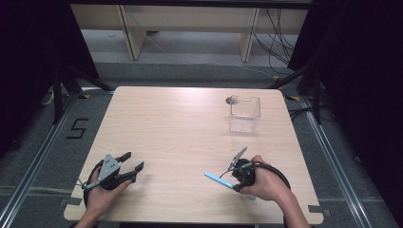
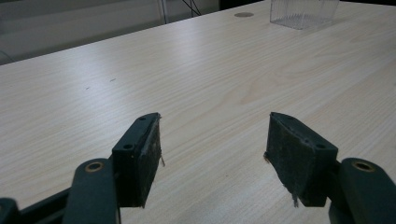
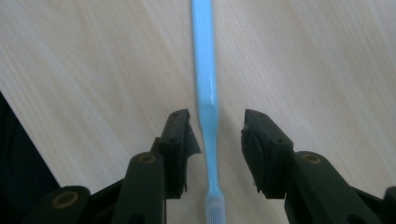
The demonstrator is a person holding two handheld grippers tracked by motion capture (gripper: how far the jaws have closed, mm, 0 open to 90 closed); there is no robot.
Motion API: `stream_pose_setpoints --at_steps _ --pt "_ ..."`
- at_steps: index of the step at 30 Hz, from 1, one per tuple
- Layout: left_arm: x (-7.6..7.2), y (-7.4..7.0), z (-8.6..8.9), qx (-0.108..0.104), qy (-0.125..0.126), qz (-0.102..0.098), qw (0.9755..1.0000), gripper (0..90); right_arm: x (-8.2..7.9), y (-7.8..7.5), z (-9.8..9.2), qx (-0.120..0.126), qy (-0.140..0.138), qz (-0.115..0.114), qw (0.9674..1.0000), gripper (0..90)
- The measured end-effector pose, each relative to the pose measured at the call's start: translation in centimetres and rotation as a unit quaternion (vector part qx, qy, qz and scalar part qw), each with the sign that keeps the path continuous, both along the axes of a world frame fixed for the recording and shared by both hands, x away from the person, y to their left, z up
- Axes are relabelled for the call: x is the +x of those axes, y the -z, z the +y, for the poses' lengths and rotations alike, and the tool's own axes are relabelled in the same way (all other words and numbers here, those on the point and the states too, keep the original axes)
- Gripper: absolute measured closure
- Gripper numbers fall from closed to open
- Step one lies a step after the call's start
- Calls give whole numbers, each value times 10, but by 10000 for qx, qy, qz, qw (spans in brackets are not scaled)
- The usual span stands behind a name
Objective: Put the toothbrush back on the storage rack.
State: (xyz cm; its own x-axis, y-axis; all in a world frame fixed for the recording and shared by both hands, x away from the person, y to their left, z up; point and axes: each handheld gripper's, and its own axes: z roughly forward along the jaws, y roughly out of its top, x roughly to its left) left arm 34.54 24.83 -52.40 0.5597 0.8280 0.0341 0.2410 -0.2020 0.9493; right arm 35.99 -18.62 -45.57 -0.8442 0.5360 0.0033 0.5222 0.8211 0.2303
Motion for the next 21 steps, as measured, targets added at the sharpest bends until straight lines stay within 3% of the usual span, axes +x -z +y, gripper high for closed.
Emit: stream_pose_setpoints --at_steps 4,6,11,16,17,21 --pt "0 0 1 2 14 30 10000 342 -2 1 -7 -147 117 152 9997 618" --pt "1 0 1 -39 -11 32 10000 342 -2 3 -9 -143 26 189 9997 618" --pt "1 0 1 -30 1 71 10000 340 -3 4 -8 -121 -71 178 9997 616" --pt "2 0 2 -17 170 90 9998 335 -3 2 -4 -263 -24 133 9996 618" --pt "2 -1 1 3 159 116 9998 335 -1 3 -3 -250 -167 134 9995 619" --pt "2 0 0 64 187 116 9997 335 1 5 2 -366 -199 202 9989 621"
